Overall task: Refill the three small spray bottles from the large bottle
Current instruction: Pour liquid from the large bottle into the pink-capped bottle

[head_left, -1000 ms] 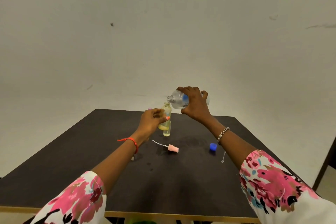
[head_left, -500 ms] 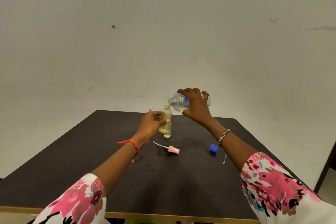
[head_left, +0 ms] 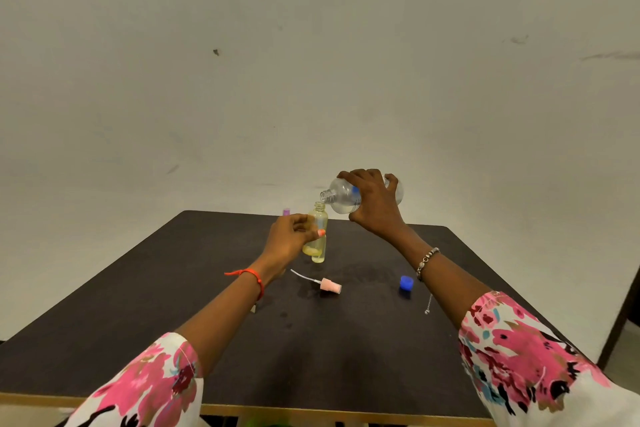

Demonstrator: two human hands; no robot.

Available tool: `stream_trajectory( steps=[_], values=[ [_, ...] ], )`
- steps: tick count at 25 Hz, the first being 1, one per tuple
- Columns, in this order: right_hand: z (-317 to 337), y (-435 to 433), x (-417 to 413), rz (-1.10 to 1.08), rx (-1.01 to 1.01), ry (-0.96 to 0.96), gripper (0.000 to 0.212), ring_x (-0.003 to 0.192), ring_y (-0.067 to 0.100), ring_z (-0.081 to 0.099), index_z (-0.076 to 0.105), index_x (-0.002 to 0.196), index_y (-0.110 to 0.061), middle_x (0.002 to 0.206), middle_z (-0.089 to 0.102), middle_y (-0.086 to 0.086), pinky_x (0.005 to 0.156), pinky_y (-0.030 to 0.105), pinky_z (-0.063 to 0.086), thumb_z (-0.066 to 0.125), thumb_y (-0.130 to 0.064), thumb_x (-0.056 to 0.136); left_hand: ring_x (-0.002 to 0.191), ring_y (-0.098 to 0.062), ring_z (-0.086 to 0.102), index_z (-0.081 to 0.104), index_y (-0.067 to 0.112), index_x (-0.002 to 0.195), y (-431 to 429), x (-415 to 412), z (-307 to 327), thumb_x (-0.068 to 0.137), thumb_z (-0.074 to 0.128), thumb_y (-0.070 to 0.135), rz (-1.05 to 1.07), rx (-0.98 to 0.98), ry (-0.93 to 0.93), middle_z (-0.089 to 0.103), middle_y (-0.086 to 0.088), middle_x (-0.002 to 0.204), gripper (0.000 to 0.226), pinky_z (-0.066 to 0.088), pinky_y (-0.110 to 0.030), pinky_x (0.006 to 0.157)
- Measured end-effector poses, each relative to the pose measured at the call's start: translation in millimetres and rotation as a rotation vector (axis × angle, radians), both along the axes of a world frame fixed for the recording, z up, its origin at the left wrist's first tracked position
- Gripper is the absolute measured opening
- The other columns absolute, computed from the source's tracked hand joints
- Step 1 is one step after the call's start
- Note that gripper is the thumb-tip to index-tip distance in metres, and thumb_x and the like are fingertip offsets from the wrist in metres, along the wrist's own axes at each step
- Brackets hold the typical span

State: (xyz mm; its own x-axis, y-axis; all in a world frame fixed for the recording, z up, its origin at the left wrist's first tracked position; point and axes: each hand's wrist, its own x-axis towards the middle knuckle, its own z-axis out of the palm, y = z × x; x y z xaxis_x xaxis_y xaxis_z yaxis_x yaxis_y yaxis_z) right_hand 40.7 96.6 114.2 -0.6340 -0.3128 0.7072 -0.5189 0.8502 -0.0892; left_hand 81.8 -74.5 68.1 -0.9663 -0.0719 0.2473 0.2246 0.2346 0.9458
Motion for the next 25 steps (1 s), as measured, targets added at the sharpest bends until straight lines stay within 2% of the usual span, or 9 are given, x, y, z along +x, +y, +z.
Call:
stream_trajectory(
  steps=[7,18,25],
  values=[
    [-1.5,-1.0,-1.0,0.006,0.014,0.017,0.062,0.118,0.030,0.045,0.052,0.123,-0.022,0.122,0.057,0.004,0.100,0.050,0.018,0.067,-0.006,0.065,0.111,-0.025,0.058,0.052,0.002,0.125,-0.9,1.8,-1.4,0.077,0.070,0.011,-0.004,0.000,-0.008,0.059,-0.015,0.123,0.051,0.049,-0.040,0.097],
    [-3.7,-2.1,-2.3,-0.003,0.040,0.027,0.062,0.120,0.030,0.044,0.051,0.124,-0.021,0.123,0.057,0.005,0.101,0.049,0.017,0.066,-0.005,0.066,0.099,-0.019,0.058,0.054,0.000,0.122,-1.1,5.0,-2.3,0.077,0.069,0.006,-0.007,0.018,-0.006,0.061,-0.016,0.118,0.048,0.051,-0.036,0.091],
    [-4.6,-1.8,-4.2,-0.003,0.048,0.024,0.061,0.120,0.030,0.044,0.051,0.124,-0.021,0.122,0.057,0.005,0.101,0.049,0.017,0.067,-0.006,0.067,0.109,-0.026,0.059,0.055,0.001,0.122,-0.9,4.3,-3.3,0.077,0.070,0.007,-0.012,0.017,-0.009,0.061,-0.016,0.119,0.048,0.051,-0.038,0.093]
  ],
)
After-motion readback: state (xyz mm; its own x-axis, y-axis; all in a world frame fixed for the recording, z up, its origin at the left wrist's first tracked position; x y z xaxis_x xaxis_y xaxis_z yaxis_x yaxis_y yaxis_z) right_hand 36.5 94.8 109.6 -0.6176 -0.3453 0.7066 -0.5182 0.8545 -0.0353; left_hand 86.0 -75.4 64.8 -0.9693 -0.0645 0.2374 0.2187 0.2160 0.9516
